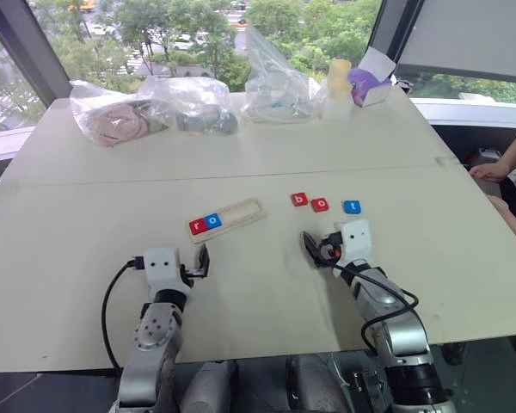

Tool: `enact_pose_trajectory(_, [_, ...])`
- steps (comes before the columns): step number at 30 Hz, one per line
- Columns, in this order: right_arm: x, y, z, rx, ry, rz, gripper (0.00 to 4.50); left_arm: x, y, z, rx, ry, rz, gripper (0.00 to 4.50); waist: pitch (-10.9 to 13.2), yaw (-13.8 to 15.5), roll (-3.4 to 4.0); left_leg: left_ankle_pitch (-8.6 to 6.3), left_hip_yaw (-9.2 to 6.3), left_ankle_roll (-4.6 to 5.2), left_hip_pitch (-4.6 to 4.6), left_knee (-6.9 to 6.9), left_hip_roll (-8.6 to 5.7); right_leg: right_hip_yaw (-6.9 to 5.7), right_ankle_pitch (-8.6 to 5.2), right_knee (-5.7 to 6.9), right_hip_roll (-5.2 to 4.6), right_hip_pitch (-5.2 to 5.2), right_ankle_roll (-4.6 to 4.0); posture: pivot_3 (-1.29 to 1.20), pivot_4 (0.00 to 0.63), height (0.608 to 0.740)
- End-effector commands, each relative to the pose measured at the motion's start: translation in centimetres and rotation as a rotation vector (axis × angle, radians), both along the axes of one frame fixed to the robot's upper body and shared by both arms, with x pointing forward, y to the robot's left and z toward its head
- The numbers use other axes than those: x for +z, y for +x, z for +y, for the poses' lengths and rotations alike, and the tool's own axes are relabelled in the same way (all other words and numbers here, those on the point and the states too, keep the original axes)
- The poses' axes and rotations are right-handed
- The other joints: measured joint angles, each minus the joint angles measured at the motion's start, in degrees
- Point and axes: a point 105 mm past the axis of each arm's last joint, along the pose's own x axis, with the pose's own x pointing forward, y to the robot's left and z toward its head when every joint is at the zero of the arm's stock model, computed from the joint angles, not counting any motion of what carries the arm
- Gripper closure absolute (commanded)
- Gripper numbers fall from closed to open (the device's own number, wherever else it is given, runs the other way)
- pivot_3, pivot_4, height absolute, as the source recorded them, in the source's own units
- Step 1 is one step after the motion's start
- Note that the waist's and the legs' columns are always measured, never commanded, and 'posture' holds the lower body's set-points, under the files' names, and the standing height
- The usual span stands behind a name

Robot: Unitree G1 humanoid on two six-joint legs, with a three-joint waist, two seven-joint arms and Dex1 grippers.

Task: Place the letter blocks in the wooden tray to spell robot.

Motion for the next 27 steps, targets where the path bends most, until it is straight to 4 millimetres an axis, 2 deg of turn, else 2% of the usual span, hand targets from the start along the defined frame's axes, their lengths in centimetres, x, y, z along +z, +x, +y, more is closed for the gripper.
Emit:
enact_pose_trajectory(1, [1.4, 0.4, -0.2, 0.055, -0.030, -0.019, 0.04, 2.0, 0.3, -0.4, -0.083, 0.037, -0.075, 0.00, 0.06, 0.03, 0.04, 0.00, 0.00, 0.01, -0.03, 0.00, -0.01, -0.01, 0.00, 0.00, 0.00, -0.02, 0.00, 0.00, 0.150, 0.740])
enact_pose_trajectory(4, [2.9, 1.0, -0.1, 0.125, -0.031, -0.019, 0.04, 3.1, 0.7, -0.4, -0.177, 0.049, -0.096, 0.00, 0.12, 0.05, 0.09, 0.01, 0.01, 0.02, -0.10, -0.03, -0.01, -0.02, 0.08, 0.01, 0.02, -0.13, -0.11, 0.00, 0.150, 0.740])
enact_pose_trajectory(7, [4.8, 1.1, 0.8, 0.287, -0.057, -0.010, 0.04, 4.5, 1.0, -0.3, -0.322, 0.092, -0.110, 0.00, 0.31, 0.01, 0.23, 0.02, 0.03, 0.03, -0.15, -0.06, -0.01, -0.03, 0.15, 0.01, 0.08, -0.20, -0.23, 0.00, 0.150, 0.740])
enact_pose_trajectory(10, [6.6, -0.3, 2.0, 0.540, -0.138, 0.012, 0.04, 6.1, 1.4, 0.3, -0.499, 0.133, -0.100, 0.00, 0.50, 0.03, 0.26, 0.02, 0.04, 0.04, -0.16, -0.07, -0.02, -0.07, 0.16, 0.01, 0.11, -0.21, -0.24, 0.00, 0.150, 0.740])
enact_pose_trajectory(13, [7.6, -1.3, 2.2, 0.669, -0.197, 0.024, 0.04, 7.1, 1.6, 1.0, -0.622, 0.173, -0.081, 0.00, 0.50, 0.03, 0.25, 0.00, 0.01, 0.09, -0.18, -0.11, -0.02, -0.15, 0.15, -0.02, 0.10, -0.20, -0.19, 0.00, 0.150, 0.740])
enact_pose_trajectory(16, [8.6, -2.6, 2.4, 0.845, -0.314, 0.029, 0.04, 8.8, 2.7, 3.1, -0.757, 0.242, -0.047, 0.00, 0.66, 0.08, 0.24, -0.03, 0.03, 0.13, -0.21, -0.12, -0.03, -0.16, 0.14, -0.09, 0.07, -0.21, -0.13, 0.00, 0.150, 0.740])
enact_pose_trajectory(20, [9.4, -3.1, 2.8, 0.956, -0.367, 0.018, 0.04, 9.3, 4.1, 5.1, -0.843, 0.320, 0.013, 0.00, 0.81, -0.10, 0.18, -0.03, 0.05, 0.13, -0.20, -0.11, -0.04, -0.16, 0.14, -0.10, 0.05, -0.19, -0.16, 0.00, 0.150, 0.740])
enact_pose_trajectory(24, [10.0, -3.4, 3.6, 1.026, -0.370, 0.011, 0.04, 9.6, 3.8, 6.1, -0.953, 0.339, 0.071, 0.00, 0.82, -0.12, 0.15, -0.05, 0.09, 0.15, -0.30, -0.17, -0.04, -0.11, 0.25, -0.12, 0.01, -0.33, 0.04, 0.00, 0.150, 0.740])
enact_pose_trajectory(27, [10.2, -3.9, 4.1, 1.106, -0.376, 0.009, 0.04, 9.4, 3.9, 6.5, -1.012, 0.365, 0.113, 0.00, 0.82, -0.01, 0.15, -0.04, 0.07, 0.13, -0.76, -0.13, -0.04, -0.10, 0.29, -0.05, -0.03, -0.84, 0.05, 0.00, 0.150, 0.740])
